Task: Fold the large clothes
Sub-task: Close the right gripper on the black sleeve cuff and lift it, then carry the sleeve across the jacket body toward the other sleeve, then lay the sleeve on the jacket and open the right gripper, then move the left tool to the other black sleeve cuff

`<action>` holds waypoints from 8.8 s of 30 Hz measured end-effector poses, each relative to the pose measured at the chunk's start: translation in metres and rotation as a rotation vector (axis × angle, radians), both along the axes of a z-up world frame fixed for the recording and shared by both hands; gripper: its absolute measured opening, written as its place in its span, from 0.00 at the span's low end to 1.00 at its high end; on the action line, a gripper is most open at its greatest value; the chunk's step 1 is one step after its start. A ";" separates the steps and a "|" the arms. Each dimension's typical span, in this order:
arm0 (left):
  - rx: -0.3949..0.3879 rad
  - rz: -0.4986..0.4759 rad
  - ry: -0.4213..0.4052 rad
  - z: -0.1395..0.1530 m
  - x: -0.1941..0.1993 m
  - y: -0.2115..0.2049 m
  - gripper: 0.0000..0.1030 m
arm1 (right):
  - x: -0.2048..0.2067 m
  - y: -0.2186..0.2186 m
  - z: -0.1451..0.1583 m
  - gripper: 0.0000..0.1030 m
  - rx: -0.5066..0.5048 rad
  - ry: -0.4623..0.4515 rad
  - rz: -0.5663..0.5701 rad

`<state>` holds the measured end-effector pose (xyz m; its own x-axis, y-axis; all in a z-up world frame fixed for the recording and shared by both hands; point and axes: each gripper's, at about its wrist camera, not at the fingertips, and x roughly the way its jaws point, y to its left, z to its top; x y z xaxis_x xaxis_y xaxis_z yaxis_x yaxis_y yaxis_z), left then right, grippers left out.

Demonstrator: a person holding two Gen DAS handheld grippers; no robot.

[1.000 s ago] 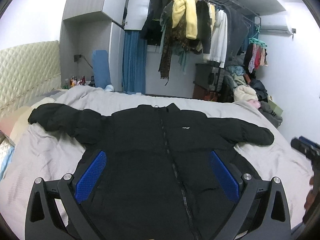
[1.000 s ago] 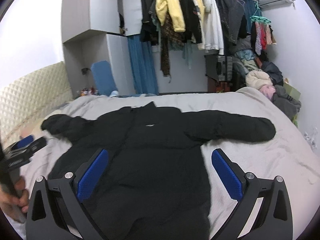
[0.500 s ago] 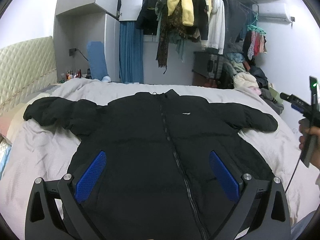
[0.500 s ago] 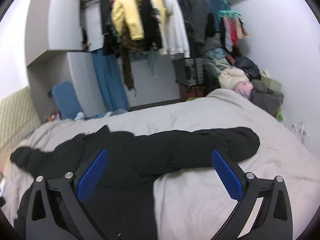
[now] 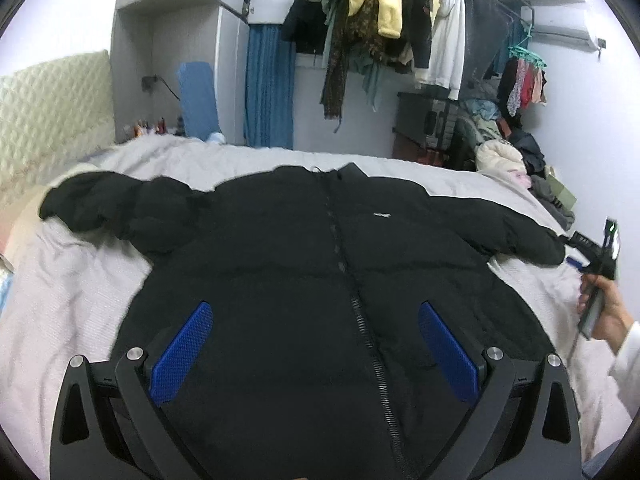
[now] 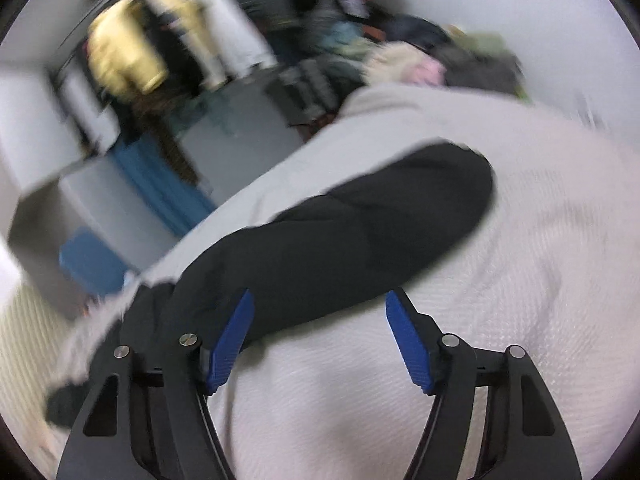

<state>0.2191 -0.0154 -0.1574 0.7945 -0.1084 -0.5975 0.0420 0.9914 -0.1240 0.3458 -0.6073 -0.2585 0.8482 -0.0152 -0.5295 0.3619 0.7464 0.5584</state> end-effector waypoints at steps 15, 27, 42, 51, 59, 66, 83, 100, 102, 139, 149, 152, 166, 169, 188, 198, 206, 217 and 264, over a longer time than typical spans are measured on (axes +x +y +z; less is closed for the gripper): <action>-0.029 0.060 0.074 -0.041 0.052 -0.003 1.00 | 0.053 -0.109 -0.066 0.68 0.188 -0.107 -0.272; -0.027 0.107 0.149 -0.073 0.085 -0.007 1.00 | 0.095 -0.115 -0.057 0.26 0.054 -0.094 -0.200; 0.052 0.047 0.070 -0.055 0.058 -0.011 1.00 | 0.071 -0.094 0.055 0.03 -0.126 -0.092 -0.188; 0.107 0.061 0.005 -0.039 0.033 0.008 1.00 | 0.065 -0.017 0.187 0.03 -0.236 -0.204 -0.116; 0.141 0.080 -0.055 -0.026 0.013 0.028 1.00 | 0.075 0.106 0.294 0.04 -0.331 -0.302 0.052; 0.114 0.109 -0.075 -0.015 0.008 0.051 1.00 | 0.083 0.221 0.351 0.04 -0.449 -0.362 0.220; 0.099 0.190 -0.111 0.000 -0.003 0.118 1.00 | 0.121 0.522 0.259 0.09 -0.504 -0.325 0.765; -0.040 0.290 -0.057 -0.017 0.012 0.170 1.00 | 0.144 0.666 0.050 0.11 -0.519 -0.090 1.066; -0.034 0.286 -0.057 -0.019 0.015 0.169 1.00 | 0.145 0.670 0.031 0.11 -0.529 -0.060 1.075; -0.058 0.171 -0.099 -0.019 0.012 0.118 1.00 | 0.095 0.442 0.132 0.68 -0.617 -0.207 0.712; -0.006 0.129 -0.073 -0.028 0.013 0.080 1.00 | 0.072 0.321 0.064 0.67 -0.497 -0.074 0.558; 0.004 0.125 -0.066 -0.030 0.014 0.070 1.00 | 0.064 0.305 0.044 0.64 -0.496 -0.019 0.576; 0.006 0.123 -0.027 -0.041 0.017 0.048 1.00 | 0.068 0.316 -0.003 0.48 -0.503 0.101 0.696; -0.002 0.122 -0.023 -0.041 0.018 0.049 1.00 | 0.066 0.324 -0.005 0.38 -0.562 0.101 0.675; -0.013 0.121 -0.044 -0.038 0.016 0.052 1.00 | 0.069 0.289 0.005 0.18 -0.468 0.048 0.496; -0.005 0.104 -0.098 -0.020 -0.001 0.052 1.00 | 0.036 0.296 0.048 0.26 -0.407 0.040 0.544; -0.024 0.103 -0.137 -0.005 -0.022 0.054 1.00 | -0.021 0.323 0.110 0.26 -0.459 -0.085 0.550; -0.025 0.084 -0.203 0.010 -0.049 0.057 1.00 | -0.103 0.356 0.138 0.30 -0.471 -0.212 0.606; -0.280 0.336 -0.115 0.027 0.038 0.295 1.00 | -0.182 0.408 0.095 1.00 -0.507 -0.189 0.638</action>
